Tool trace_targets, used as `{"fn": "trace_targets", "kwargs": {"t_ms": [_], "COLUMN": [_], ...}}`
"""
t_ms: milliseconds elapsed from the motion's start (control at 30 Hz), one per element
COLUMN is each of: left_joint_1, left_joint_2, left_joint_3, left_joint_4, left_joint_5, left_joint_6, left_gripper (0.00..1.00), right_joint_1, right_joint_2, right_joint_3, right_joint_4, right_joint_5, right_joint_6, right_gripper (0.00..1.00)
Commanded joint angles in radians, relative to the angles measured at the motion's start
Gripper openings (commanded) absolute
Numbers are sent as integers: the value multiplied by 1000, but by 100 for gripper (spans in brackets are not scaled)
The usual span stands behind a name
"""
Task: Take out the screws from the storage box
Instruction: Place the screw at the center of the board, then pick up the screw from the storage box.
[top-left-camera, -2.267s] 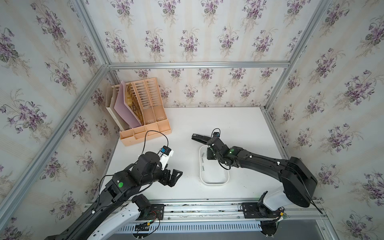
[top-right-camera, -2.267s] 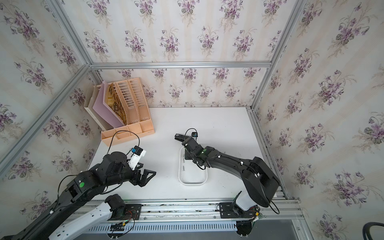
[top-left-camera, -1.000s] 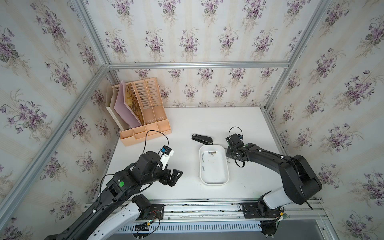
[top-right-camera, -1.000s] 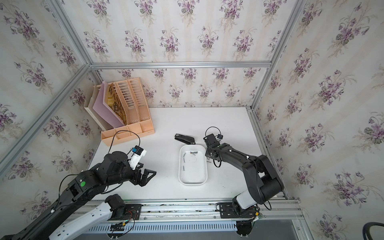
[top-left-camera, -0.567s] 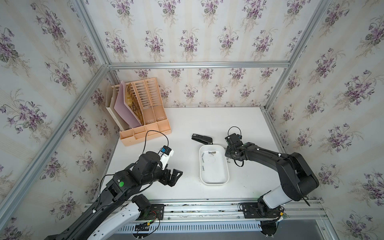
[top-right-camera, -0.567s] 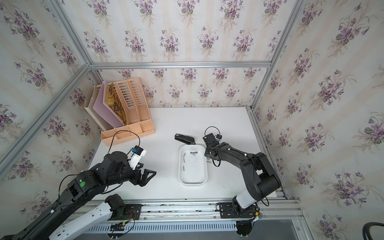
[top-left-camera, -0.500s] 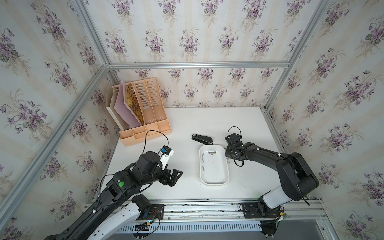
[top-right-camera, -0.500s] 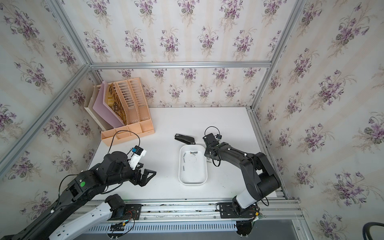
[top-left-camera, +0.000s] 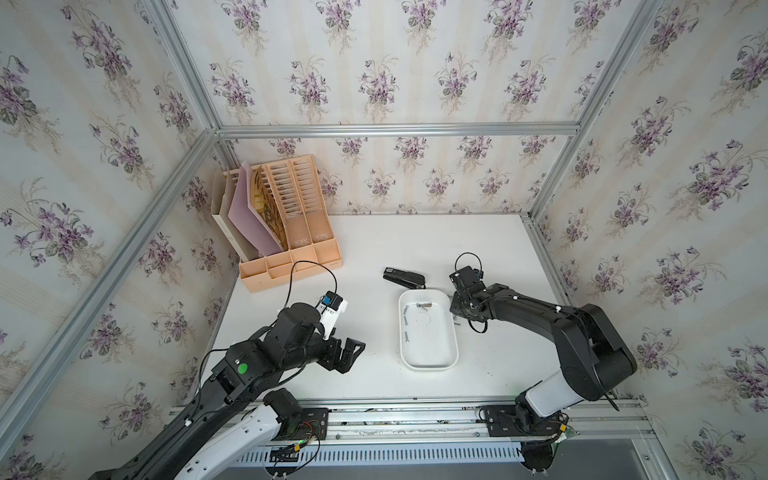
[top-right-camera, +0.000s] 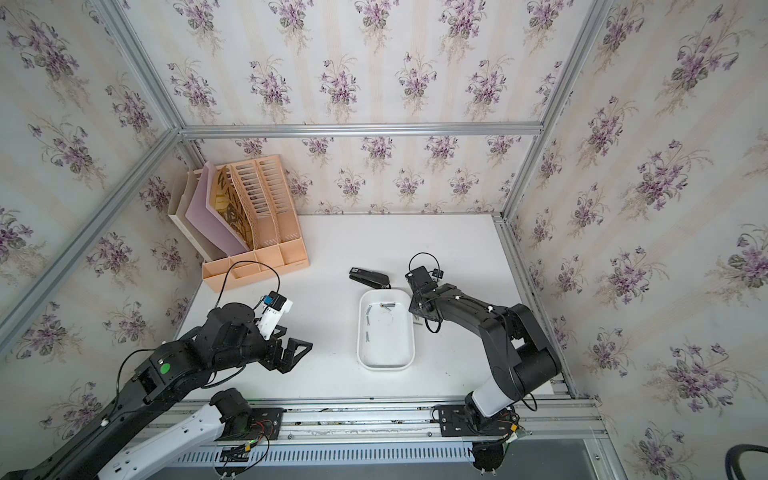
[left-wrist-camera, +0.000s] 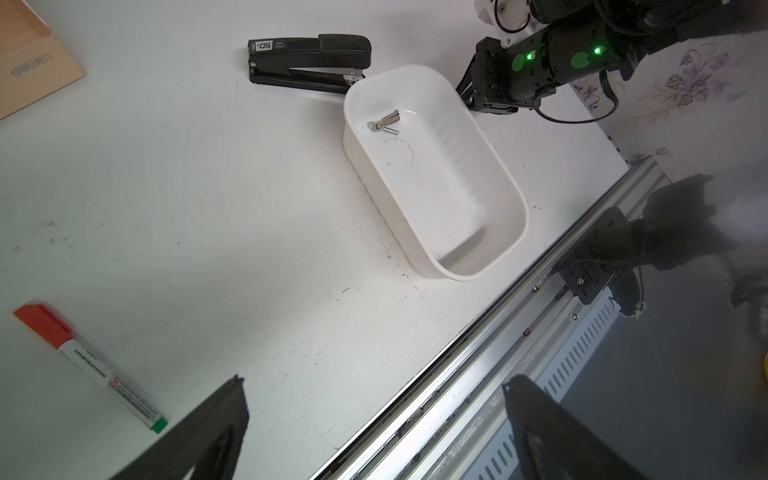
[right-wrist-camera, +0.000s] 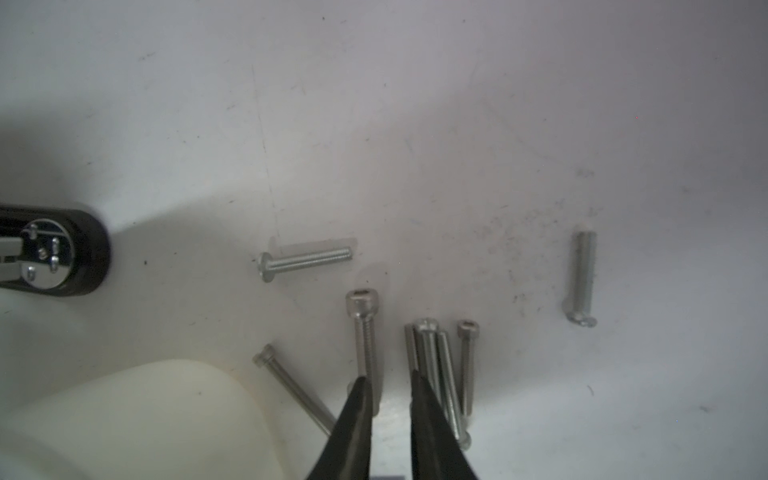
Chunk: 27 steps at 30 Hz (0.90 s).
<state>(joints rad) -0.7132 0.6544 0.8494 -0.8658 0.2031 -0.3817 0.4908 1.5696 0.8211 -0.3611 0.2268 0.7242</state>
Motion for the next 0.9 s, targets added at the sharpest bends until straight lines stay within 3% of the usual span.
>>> {"fn": "trace_targets", "kwargs": {"t_ms": [0, 300, 467, 600, 867], "left_joint_1": [0, 0, 0, -1, 1], "left_joint_2": [-1, 0, 0, 0, -1], "left_joint_3": [2, 2, 3, 2, 2], "left_joint_4": [13, 13, 12, 12, 12], "left_joint_5": [2, 1, 1, 0, -3], "left_joint_6": [0, -1, -1, -1, 0], "left_gripper": [99, 99, 99, 99, 99], "right_joint_1": [0, 39, 208, 297, 301], "right_joint_2": [-33, -309, -399, -343, -62], "right_joint_3": [-11, -113, -124, -91, 9], "right_joint_4": [18, 131, 199, 233, 268], "right_joint_5": [-6, -7, 47, 49, -153], "right_joint_6": [-13, -50, -99, -119, -99], "right_gripper": [21, 18, 21, 24, 24]}}
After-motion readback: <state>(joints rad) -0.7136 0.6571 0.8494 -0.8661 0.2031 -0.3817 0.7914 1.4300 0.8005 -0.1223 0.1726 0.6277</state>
